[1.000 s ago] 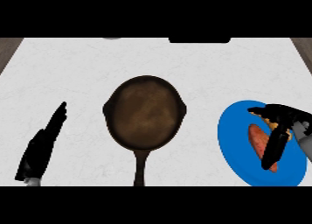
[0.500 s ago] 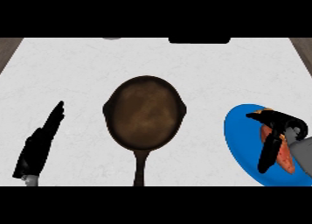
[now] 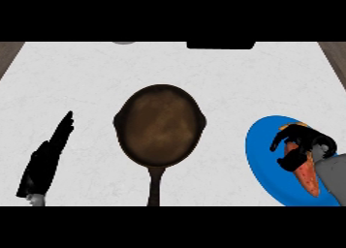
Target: Pick the sweet potato from the plate and place it in the pan
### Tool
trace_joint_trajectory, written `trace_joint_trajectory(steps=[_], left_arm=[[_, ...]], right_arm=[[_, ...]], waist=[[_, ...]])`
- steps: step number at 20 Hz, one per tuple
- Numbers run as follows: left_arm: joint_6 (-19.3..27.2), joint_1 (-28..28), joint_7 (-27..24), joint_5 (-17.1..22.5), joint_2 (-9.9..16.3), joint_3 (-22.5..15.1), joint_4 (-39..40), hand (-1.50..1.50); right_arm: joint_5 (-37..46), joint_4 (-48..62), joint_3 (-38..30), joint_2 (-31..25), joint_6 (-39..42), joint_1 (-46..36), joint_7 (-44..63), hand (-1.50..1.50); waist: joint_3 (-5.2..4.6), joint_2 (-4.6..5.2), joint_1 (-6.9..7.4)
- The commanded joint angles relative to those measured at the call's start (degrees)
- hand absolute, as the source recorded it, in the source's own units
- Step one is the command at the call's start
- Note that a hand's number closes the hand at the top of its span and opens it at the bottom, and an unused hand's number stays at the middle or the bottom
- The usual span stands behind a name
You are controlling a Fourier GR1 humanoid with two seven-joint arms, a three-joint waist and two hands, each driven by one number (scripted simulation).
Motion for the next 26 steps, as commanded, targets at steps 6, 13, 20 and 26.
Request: trace_joint_trajectory(steps=[6,13,20,26], left_arm=[[-2.0,0.7,2.6,-0.4,0.3,1.4,-3.1,0.0],[-1.8,0.9,-0.1,-1.5,-1.6,1.1,-1.3,0.0],[-0.2,2.0,0.0,-2.9,-3.1,0.2,-1.5,0.0],[-3.0,1.8,0.9,-1.2,-0.7,1.6,-3.5,0.0]], right_arm=[[-1.2,-1.4,-3.0,4.7,-0.3,4.8,-0.7,1.5],[13.1,-8.6,-0.6,-0.3,-7.2,3.8,-11.7,1.5],[27.7,-15.5,0.9,-1.6,-26.1,1.9,-20.1,1.5],[34.6,-23.9,2.5,1.8,-35.7,-3.6,-23.5,1.5]], waist=[[0.76,0.45,-0.04],[0.79,0.45,0.03],[0.87,0.27,0.0],[0.81,0.28,0.69]])
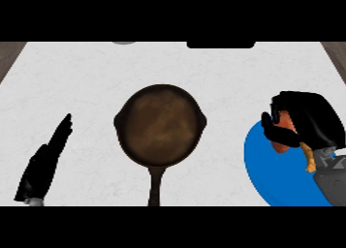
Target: Pick the sweet potato from the plate and place it in the pan
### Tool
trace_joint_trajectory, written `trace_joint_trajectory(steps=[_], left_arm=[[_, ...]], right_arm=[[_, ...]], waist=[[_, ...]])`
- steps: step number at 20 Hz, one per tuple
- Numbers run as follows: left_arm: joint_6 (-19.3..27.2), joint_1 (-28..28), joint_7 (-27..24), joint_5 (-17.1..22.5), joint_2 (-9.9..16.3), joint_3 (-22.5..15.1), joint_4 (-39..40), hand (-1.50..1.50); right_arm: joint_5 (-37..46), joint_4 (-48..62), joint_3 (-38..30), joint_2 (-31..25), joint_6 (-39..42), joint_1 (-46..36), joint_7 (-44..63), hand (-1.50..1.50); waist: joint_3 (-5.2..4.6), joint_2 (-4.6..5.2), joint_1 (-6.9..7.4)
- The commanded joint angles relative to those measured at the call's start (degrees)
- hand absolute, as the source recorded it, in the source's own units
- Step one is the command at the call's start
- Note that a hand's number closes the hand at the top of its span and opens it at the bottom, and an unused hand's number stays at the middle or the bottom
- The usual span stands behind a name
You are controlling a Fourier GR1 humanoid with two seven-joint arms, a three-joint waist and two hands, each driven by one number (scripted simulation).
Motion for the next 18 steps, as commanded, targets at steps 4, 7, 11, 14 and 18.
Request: trace_joint_trajectory(steps=[4,7,11,14,18], left_arm=[[-1.2,0.2,-2.9,0.1,-0.9,0.4,2.4,0.0],[-2.5,-1.5,-0.8,0.3,0.5,1.8,1.3,0.0],[-0.9,0.2,-2.0,-1.4,-1.1,1.1,1.9,0.0],[-1.3,-3.5,1.6,-1.2,-1.4,1.1,1.3,0.0],[-3.3,-1.9,0.2,0.1,-0.7,2.0,0.9,0.0]], right_arm=[[3.9,-4.7,1.0,5.5,-3.2,-6.6,-2.5,1.5],[4.0,-0.4,2.1,11.6,-2.1,-11.8,-1.9,1.5],[4.1,4.7,3.4,20.0,-0.8,-18.0,2.0,1.5],[3.5,15.3,2.8,26.6,-4.9,-22.4,-0.9,1.5],[2.5,29.4,2.2,31.9,-8.6,-28.6,-1.3,1.5]], waist=[[-0.06,0.29,0.34],[-0.05,0.34,0.64],[-0.06,0.33,0.84],[-0.04,0.5,1.11],[-0.05,0.66,1.73]])
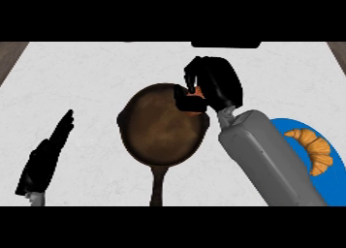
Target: Pick the sweet potato from the plate and place it in the pan
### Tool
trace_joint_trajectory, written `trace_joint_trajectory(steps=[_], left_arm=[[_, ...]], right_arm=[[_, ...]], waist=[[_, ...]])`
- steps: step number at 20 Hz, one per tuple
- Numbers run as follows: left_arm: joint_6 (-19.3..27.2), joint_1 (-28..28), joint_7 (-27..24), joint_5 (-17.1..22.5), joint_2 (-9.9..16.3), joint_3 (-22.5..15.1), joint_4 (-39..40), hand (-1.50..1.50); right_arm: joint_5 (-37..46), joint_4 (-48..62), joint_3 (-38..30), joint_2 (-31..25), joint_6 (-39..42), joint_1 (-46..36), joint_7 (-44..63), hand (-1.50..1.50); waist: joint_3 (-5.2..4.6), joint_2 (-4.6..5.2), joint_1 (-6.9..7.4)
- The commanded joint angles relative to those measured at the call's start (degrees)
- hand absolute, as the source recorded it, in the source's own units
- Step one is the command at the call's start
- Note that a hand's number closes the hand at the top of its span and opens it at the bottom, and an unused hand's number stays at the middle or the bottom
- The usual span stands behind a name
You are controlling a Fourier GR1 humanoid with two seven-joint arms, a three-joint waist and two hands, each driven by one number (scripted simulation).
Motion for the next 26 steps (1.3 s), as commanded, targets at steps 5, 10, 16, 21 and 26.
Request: trace_joint_trajectory(steps=[5,10,16,21,26], left_arm=[[0.0,-0.9,0.0,-1.9,-1.4,-1.4,0.0,0.0],[-0.5,-0.9,0.2,-2.1,-1.7,-2.2,-0.9,0.0],[-2.1,-3.5,0.2,-1.5,-1.9,-2.8,0.3,0.0],[-2.3,-5.7,1.1,-1.7,-2.0,-2.6,1.0,0.0],[-0.5,-5.3,-0.2,-2.8,-3.4,-2.7,2.4,0.0]], right_arm=[[-7.8,26.3,3.5,5.7,-10.4,-12.0,-3.0,1.5],[-11.1,37.5,10.1,5.8,-12.1,-13.1,-7.1,1.5],[-28.6,37.6,7.5,5.8,-7.1,-10.8,-3.8,-1.5],[-38.9,38.7,7.1,5.8,-12.0,-9.4,-10.0,-1.5],[-44.0,37.2,4.8,5.8,-22.3,-12.6,-17.3,-1.5]], waist=[[0.02,0.48,1.62],[0.03,0.86,3.47],[0.07,1.55,6.26],[0.16,1.69,6.36],[0.13,1.32,5.23]])
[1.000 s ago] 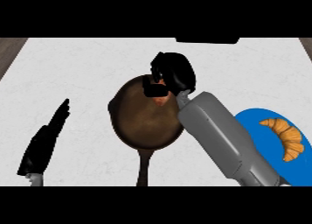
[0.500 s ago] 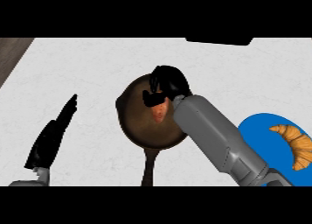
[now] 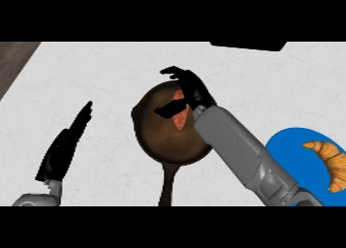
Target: Pick the sweet potato from the plate and place it in the pan
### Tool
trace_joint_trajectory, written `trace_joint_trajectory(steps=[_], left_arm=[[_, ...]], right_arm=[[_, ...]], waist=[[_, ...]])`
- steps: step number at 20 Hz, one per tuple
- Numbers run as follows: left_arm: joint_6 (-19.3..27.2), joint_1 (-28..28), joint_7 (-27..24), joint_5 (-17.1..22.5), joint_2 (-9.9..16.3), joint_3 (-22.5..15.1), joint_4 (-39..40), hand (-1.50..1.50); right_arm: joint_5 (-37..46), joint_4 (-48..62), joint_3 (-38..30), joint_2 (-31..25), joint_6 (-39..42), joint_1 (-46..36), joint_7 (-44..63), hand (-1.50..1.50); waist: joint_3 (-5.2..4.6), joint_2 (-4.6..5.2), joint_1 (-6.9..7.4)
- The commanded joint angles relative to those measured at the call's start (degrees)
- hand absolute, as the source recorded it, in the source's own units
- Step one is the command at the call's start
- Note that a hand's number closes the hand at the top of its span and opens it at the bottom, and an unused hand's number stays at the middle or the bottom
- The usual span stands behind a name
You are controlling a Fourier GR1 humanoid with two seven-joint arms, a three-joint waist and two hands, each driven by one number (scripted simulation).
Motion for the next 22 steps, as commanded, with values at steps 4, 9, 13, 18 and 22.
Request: trace_joint_trajectory(steps=[4,9,13,18,22], left_arm=[[1.0,1.3,0.4,-1.0,-0.2,0.0,-1.0,0.0],[1.4,3.6,-1.4,-0.2,-0.2,1.6,-0.6,0.0],[0.6,5.0,-1.0,0.6,1.3,3.6,-1.4,0.0],[1.6,5.7,0.7,-0.2,-0.4,2.9,-1.9,0.0],[1.3,5.4,-3.0,-0.3,-0.5,4.4,1.1,0.0]], right_arm=[[-9.6,0.7,-4.5,0.0,-13.6,-1.8,-8.6,-1.5],[-12.9,6.6,-11.3,0.0,-18.4,-3.2,-13.6,-1.5],[-16.1,7.0,-16.4,-1.4,-16.8,0.5,-21.0,-1.5],[-17.0,6.0,-18.9,-12.9,-5.1,5.2,-26.9,-1.5],[-15.9,7.1,-20.8,-14.7,-4.1,6.6,-30.5,-1.5]], waist=[[0.01,-0.41,-1.13],[-0.05,-0.73,-3.49],[-0.05,-1.16,-5.38],[-0.06,-1.55,-6.77],[-0.1,-1.56,-6.67]])
